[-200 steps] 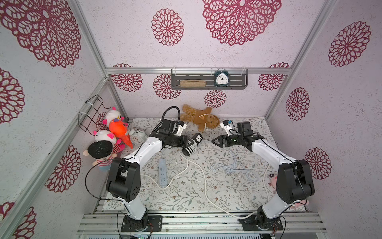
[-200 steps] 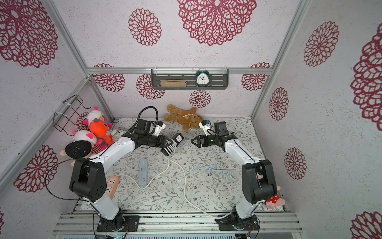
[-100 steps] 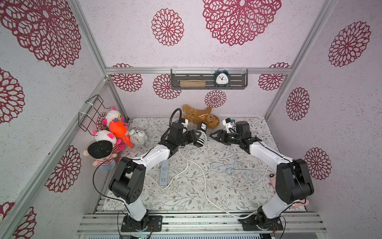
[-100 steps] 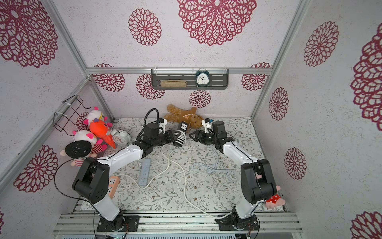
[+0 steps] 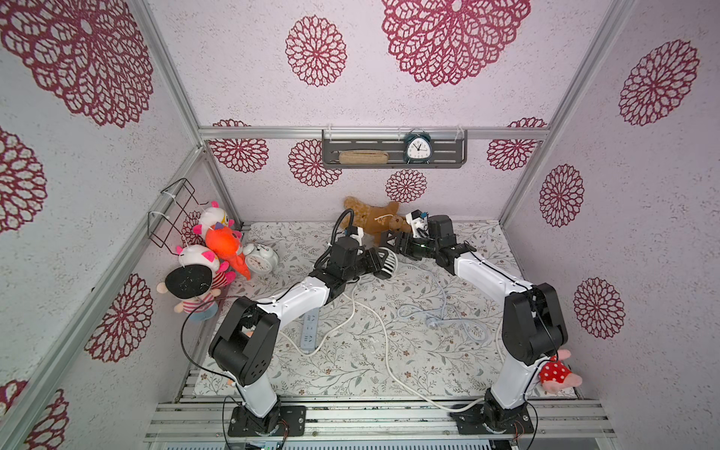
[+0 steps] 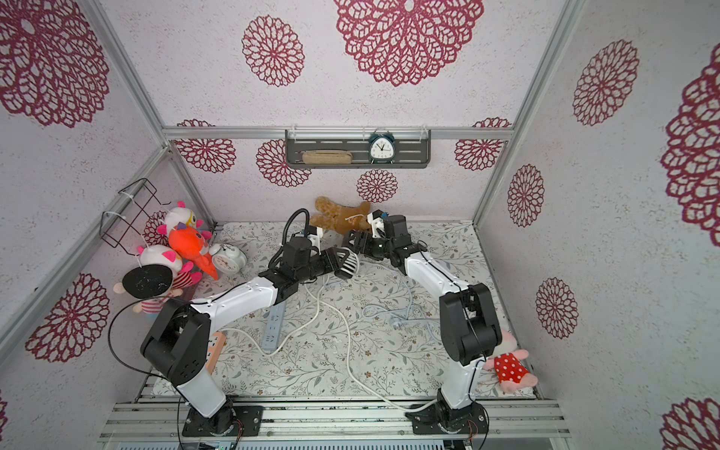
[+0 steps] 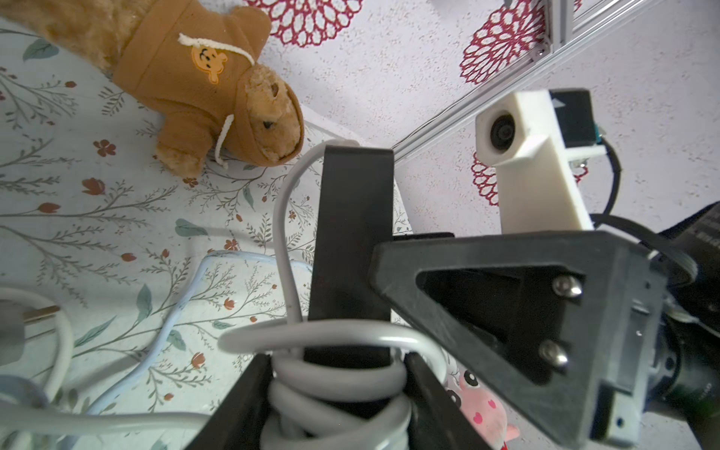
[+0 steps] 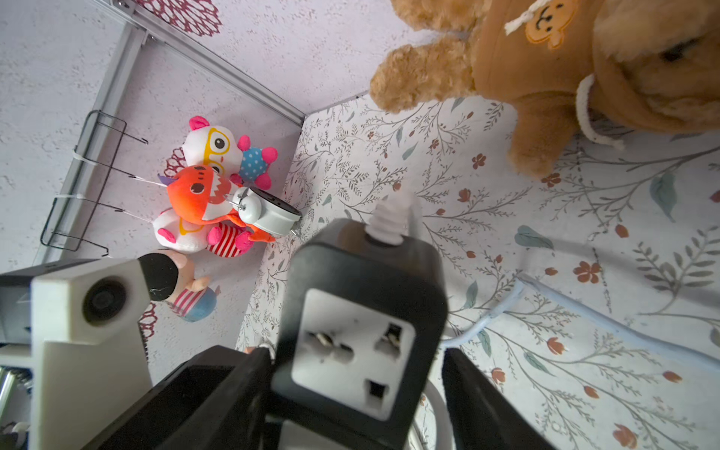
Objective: Unwrap the cord wrapped around the power strip
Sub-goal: Adjust the power strip.
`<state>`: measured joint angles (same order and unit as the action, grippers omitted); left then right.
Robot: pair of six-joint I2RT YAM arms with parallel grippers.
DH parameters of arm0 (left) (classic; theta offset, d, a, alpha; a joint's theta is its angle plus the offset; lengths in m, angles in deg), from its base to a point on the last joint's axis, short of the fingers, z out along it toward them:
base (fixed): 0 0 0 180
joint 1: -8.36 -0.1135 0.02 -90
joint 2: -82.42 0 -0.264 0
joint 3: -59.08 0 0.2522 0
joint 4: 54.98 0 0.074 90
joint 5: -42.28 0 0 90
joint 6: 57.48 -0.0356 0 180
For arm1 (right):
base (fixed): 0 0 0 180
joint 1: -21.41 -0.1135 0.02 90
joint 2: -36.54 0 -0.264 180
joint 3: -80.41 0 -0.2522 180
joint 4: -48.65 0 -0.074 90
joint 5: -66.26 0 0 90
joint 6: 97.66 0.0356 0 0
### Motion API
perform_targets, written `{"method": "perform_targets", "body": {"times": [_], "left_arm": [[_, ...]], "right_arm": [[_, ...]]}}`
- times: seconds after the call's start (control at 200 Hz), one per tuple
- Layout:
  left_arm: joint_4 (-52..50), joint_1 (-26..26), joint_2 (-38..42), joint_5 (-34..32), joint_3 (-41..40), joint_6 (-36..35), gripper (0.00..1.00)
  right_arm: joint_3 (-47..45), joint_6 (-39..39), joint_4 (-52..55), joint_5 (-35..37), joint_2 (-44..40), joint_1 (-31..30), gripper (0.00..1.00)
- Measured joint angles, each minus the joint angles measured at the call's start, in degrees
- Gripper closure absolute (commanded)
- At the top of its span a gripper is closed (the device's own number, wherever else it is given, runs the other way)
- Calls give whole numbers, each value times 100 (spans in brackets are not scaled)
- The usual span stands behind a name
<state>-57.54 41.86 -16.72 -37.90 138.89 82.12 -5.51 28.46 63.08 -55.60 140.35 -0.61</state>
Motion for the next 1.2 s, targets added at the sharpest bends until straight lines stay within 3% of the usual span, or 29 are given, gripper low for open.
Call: {"method": "perform_targets", "body": {"times": [0.145,0.26,0.46,0.63,0.805,0.921,1.046,1.201], "left_arm": [[2,7,0,-39,-131,-52,100],[7,2,0,-63,-162,-96,76],[328,-66,2,33,-439,-76,30],[839,-323,223,472,-841,144,11],[1193,-761,553,776,-955,310,8],[1163,-973,542,890,-811,341,15],[920,-1012,280,1078,-358,289,20],[914,-1012,22,1405,-238,400,16]], "right_arm": [[192,15,164,59,127,-96,58],[286,-11,269,50,197,-118,67],[511,-212,553,-33,391,-153,70],[686,-656,846,-39,616,-160,74],[896,-1169,1290,-203,767,-164,76],[1126,-1591,1606,-413,789,-181,77],[1320,-2057,1847,-592,789,-225,78],[1482,-2516,2214,-636,789,-297,79]]}}
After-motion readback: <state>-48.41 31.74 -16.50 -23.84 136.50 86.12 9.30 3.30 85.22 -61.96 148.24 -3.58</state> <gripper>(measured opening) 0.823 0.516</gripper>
